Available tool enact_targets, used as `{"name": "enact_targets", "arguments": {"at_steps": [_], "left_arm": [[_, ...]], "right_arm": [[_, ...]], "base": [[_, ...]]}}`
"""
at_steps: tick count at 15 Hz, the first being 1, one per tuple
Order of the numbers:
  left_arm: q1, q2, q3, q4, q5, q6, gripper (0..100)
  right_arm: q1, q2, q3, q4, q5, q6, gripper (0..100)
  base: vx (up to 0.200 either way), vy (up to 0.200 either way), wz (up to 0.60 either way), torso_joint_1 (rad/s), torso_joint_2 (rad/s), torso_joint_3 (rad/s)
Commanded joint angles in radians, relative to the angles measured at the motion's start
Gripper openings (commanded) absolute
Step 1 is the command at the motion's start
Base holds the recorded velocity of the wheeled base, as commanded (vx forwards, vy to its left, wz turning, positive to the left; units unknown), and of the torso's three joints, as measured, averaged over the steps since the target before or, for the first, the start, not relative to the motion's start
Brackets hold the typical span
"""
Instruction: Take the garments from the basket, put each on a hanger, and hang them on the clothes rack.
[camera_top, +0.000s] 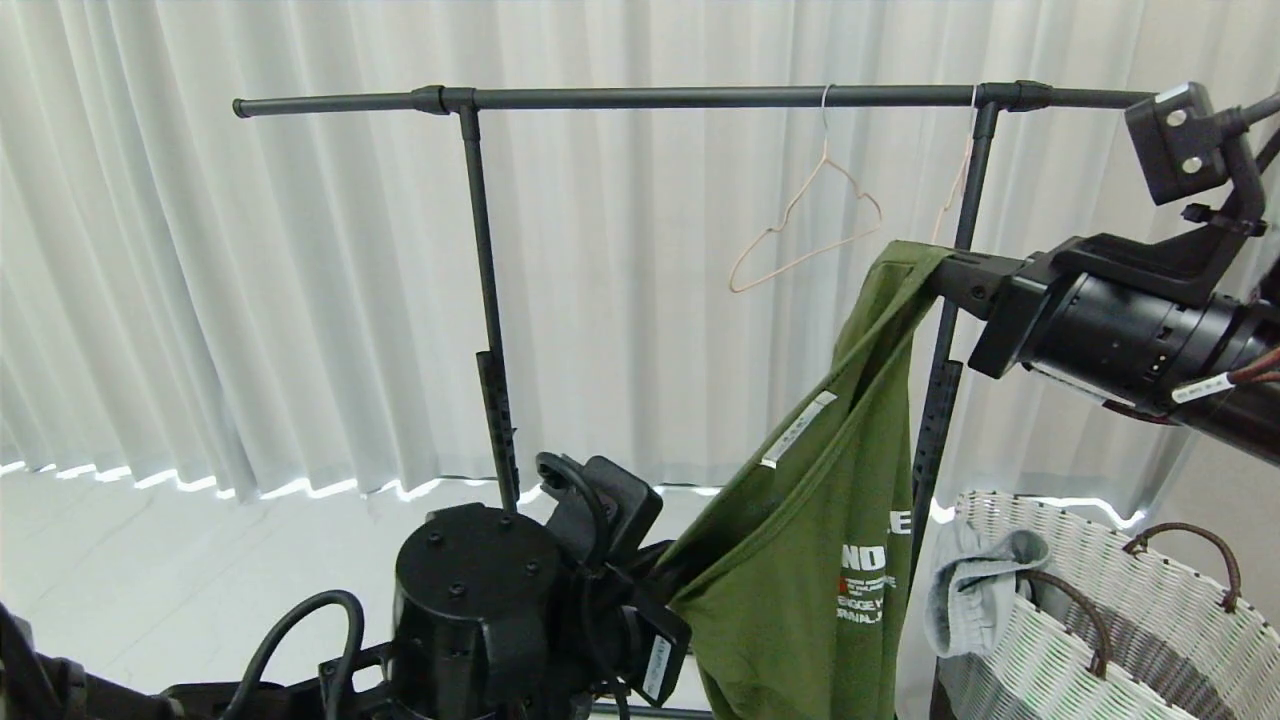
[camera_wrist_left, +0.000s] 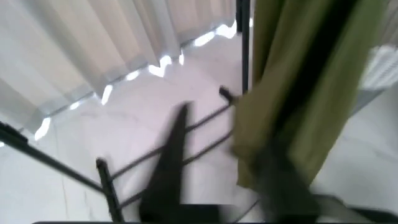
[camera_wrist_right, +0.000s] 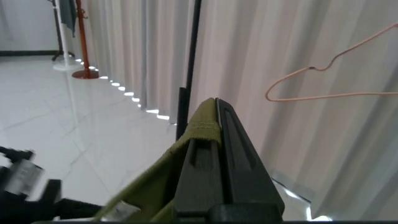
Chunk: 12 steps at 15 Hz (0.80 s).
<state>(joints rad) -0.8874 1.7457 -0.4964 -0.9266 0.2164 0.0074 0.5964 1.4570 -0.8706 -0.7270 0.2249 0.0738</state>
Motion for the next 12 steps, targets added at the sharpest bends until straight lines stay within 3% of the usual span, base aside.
{"name": "enact_targets", "arguments": {"at_steps": [1, 2, 3, 5, 6, 7, 10, 12], "left_arm": [[0.016, -0.028, 0.073, -0.124, 0.044, 0.046, 0], [0.028, -0.028, 0.093, -0.167, 0.067, 0.101, 0], [0.079, -0.032, 0.11, -0.23, 0.101, 0.203, 0], [0.151, -0.089, 0.025, -0.204, 0.106, 0.259, 0], [0.182, -0.134, -0.036, -0.118, 0.106, 0.295, 0], [0.206, -0.203, -0.114, 0.04, 0.104, 0.301, 0], [0.199, -0.347, -0.327, 0.442, 0.103, 0.27, 0], [0.171, -0.359, -0.441, 0.531, 0.103, 0.243, 0]], "right_arm": [[-0.046, -0.05, 0.061, 0.001, 0.001, 0.0, 0], [-0.061, -0.064, 0.085, 0.001, 0.002, 0.0, 0], [-0.095, -0.099, 0.14, 0.001, 0.002, 0.0, 0], [-0.121, -0.164, 0.222, 0.001, 0.002, 0.0, 0], [-0.122, -0.188, 0.245, 0.001, 0.004, 0.0, 0], [-0.122, -0.21, 0.252, 0.003, 0.004, -0.003, 0], [-0.133, -0.256, 0.229, 0.009, 0.004, -0.016, 0], [-0.135, -0.273, 0.174, 0.017, 0.008, -0.012, 0]], "base": [[0.0, 0.0, 0.0, 0.0, 0.0, 0.0], [0.0, 0.0, 0.0, 0.0, 0.0, 0.0], [0.0, 0.0, 0.0, 0.0, 0.0, 0.0], [0.0, 0.0, 0.0, 0.0, 0.0, 0.0], [0.0, 0.0, 0.0, 0.0, 0.0, 0.0], [0.0, 0.0, 0.0, 0.0, 0.0, 0.0], [0.0, 0.0, 0.0, 0.0, 0.0, 0.0], [0.0, 0.0, 0.0, 0.0, 0.0, 0.0]]}}
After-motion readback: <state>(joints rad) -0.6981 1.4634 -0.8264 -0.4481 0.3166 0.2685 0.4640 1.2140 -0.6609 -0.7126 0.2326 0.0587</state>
